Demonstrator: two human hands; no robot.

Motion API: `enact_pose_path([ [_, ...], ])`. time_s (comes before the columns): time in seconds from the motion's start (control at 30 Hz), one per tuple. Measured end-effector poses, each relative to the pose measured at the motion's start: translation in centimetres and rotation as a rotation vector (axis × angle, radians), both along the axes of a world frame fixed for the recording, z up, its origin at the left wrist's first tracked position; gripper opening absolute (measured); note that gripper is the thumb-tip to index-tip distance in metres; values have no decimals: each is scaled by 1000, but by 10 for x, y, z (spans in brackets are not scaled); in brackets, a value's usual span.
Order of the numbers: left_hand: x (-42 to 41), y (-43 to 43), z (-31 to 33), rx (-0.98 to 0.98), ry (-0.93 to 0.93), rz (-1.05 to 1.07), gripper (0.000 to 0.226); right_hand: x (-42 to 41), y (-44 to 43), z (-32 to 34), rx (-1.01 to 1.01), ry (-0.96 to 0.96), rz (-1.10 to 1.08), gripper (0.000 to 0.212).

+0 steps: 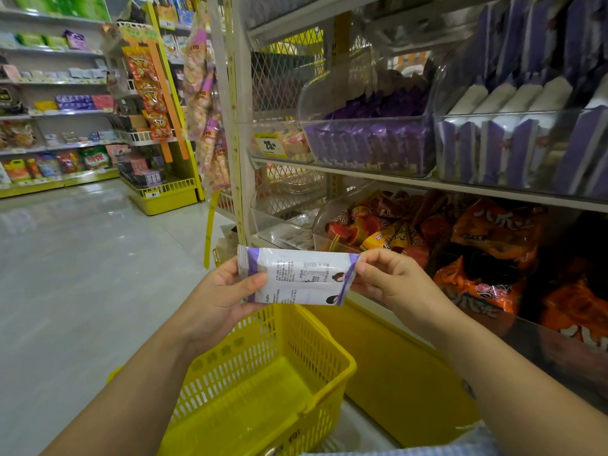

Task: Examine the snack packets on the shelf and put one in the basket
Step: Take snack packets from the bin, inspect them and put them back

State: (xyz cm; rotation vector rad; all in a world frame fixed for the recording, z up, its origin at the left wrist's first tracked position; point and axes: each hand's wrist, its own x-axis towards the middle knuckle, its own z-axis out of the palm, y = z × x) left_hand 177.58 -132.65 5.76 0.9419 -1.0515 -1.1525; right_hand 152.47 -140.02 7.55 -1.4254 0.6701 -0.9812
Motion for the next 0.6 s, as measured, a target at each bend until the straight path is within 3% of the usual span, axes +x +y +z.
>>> enact_pose_path([
  [0.17,-4,-1,0,49,-13,61,39,9,7,0,-25,-3,-60,16],
  [0.27,-14,-4,-1,152,-134,188,28,15,9,-1,-65,89,-96,18],
  [0.43,-22,-7,-1,202,-287,271,27,18,7,-4,53,173,-135,21],
  [0.6,-24,-8,0,228,-207,373,28,16,4,-10,215,184,-49,8],
])
